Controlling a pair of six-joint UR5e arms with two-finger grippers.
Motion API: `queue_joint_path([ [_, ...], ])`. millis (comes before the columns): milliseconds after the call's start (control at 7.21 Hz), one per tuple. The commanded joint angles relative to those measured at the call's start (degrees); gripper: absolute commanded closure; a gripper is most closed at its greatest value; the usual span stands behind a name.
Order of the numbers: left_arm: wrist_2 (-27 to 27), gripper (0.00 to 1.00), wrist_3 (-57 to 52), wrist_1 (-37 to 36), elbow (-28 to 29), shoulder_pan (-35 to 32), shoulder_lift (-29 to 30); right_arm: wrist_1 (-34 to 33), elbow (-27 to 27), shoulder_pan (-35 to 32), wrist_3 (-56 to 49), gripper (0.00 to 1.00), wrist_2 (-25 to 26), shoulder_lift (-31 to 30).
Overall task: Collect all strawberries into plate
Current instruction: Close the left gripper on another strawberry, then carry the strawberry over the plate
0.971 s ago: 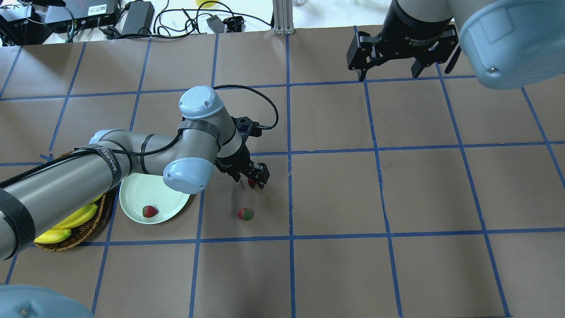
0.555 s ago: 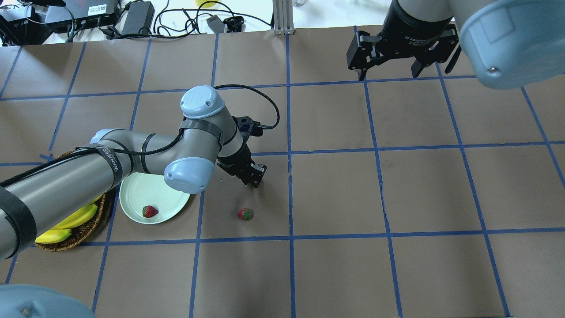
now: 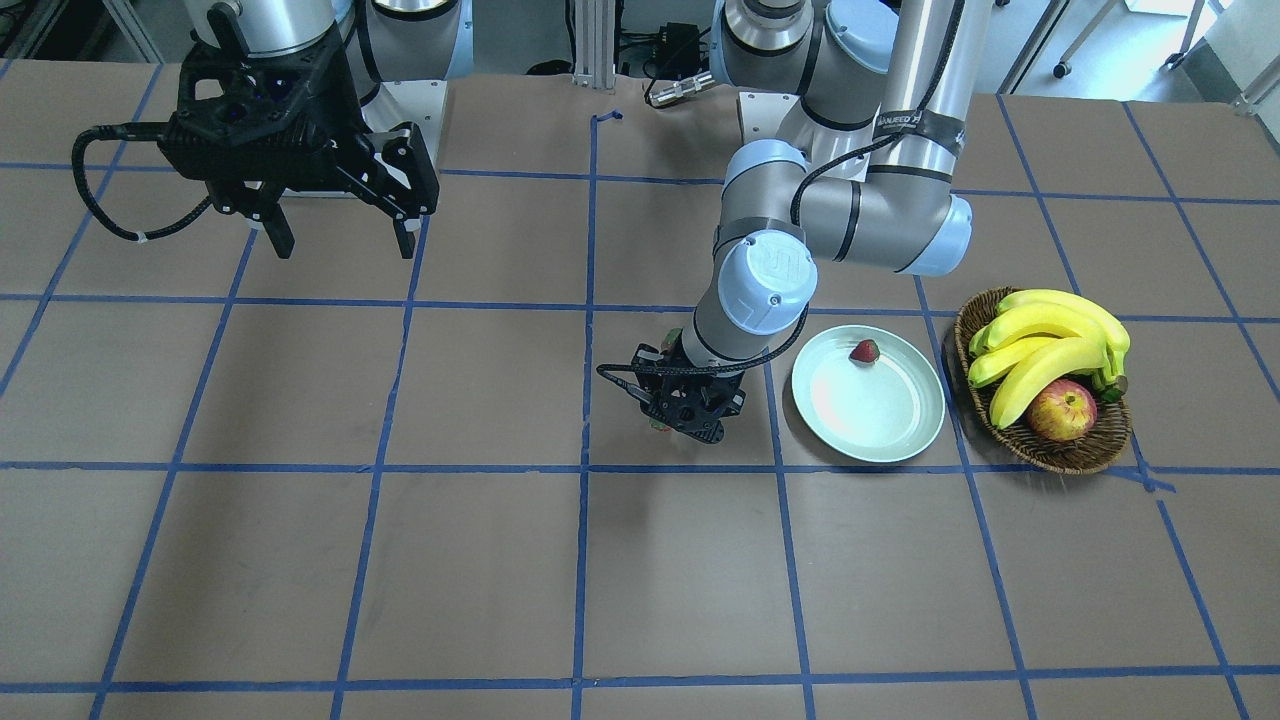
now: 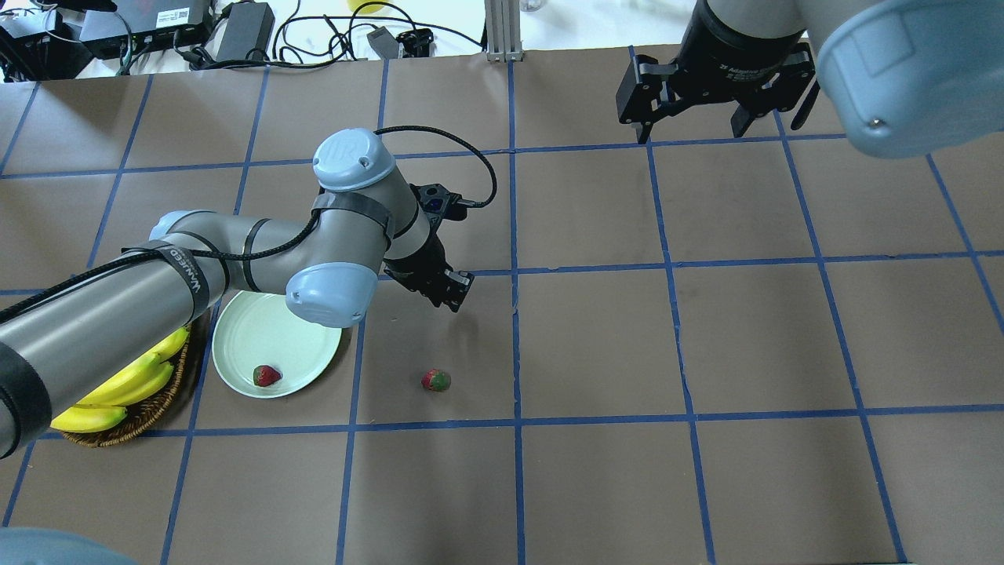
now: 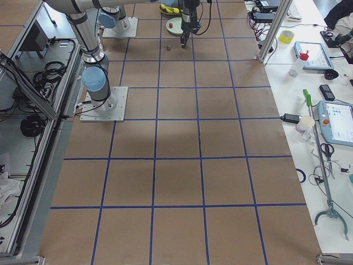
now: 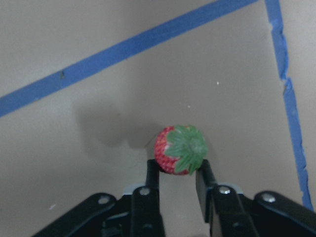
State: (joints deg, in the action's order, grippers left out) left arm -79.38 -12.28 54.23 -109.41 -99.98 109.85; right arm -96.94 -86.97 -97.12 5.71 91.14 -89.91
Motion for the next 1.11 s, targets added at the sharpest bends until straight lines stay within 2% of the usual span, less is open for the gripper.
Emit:
queue_joint_path([
  [0,-0.77,1.00,-0.02,8.11,4.44,5.62,-1.74,0.00,-0.04,0.00,0.00,0.00,0.00,0.00],
  [139,-0.86,1.00,-0.03,14.27,6.39,11.50,-2.53,0.00,0.05,0.00,0.00,0.00,0.00,0.00],
  [416,-0.69,1.00,-0.03,21.06,6.67,21.27,-3.76,0.00,0.05,0.00,0.00,0.00,0.00,0.00],
  [555,-1.82,1.00,-0.29,21.79,6.06,23.84,-4.29,0.00,-0.04,0.00,0.00,0.00,0.00,-0.09],
  [693,-5.74,1.00,-0.81,24.06,5.01,26.48,-4.38,0.00,-0.04,0.00,0.00,0.00,0.00,0.00],
  [971,-5.96,1.00,0.05,26.02,1.59,30.19,-4.38,0.00,0.05,0.00,0.00,0.00,0.00,0.00],
])
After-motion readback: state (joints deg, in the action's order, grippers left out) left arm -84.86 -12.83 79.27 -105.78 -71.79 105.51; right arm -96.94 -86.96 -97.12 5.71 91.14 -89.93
